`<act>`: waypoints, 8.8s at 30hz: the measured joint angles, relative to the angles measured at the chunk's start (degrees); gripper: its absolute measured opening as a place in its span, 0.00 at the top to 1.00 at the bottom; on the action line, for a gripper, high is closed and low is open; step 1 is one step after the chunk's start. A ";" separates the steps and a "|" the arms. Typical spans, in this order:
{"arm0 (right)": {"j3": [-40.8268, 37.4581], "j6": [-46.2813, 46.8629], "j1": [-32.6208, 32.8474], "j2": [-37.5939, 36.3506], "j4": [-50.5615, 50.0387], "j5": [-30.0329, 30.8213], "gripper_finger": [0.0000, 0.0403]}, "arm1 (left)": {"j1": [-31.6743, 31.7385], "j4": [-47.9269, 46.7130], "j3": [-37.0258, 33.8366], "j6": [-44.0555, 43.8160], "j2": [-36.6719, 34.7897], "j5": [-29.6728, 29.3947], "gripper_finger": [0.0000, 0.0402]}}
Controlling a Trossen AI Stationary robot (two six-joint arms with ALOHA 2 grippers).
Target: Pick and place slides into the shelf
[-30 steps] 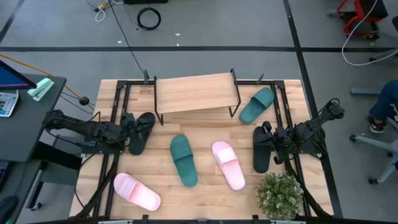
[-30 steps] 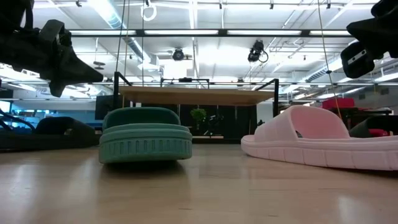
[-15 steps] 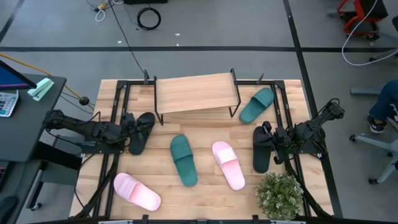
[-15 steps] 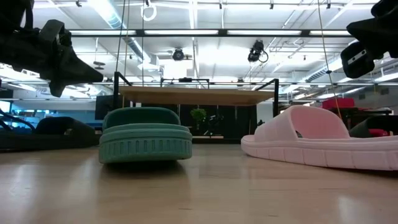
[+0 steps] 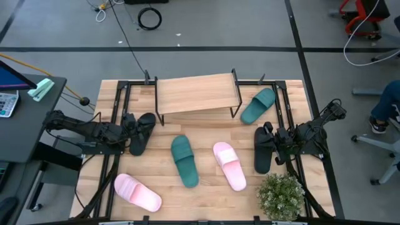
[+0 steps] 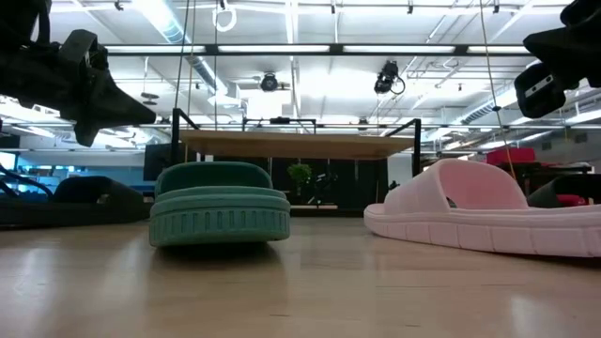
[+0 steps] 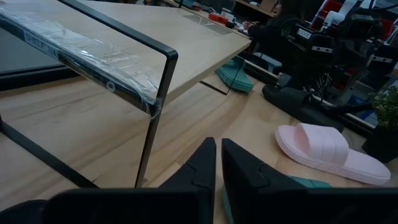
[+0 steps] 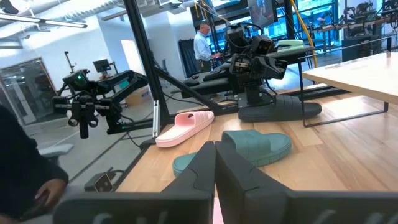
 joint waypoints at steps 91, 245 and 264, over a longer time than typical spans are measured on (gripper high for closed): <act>1.55 4.11 -17.63 17.48 1.55 5.81 0.50 | 0.81 -61.24 41.24 7.14 58.95 18.83 0.74; 1.55 9.09 -17.59 17.96 1.68 2.78 0.50 | 35.01 -81.31 93.64 23.08 94.90 -14.94 0.97; 1.55 11.96 -17.59 17.96 1.66 2.56 0.50 | 36.87 -81.41 93.66 24.02 94.82 -2.83 0.75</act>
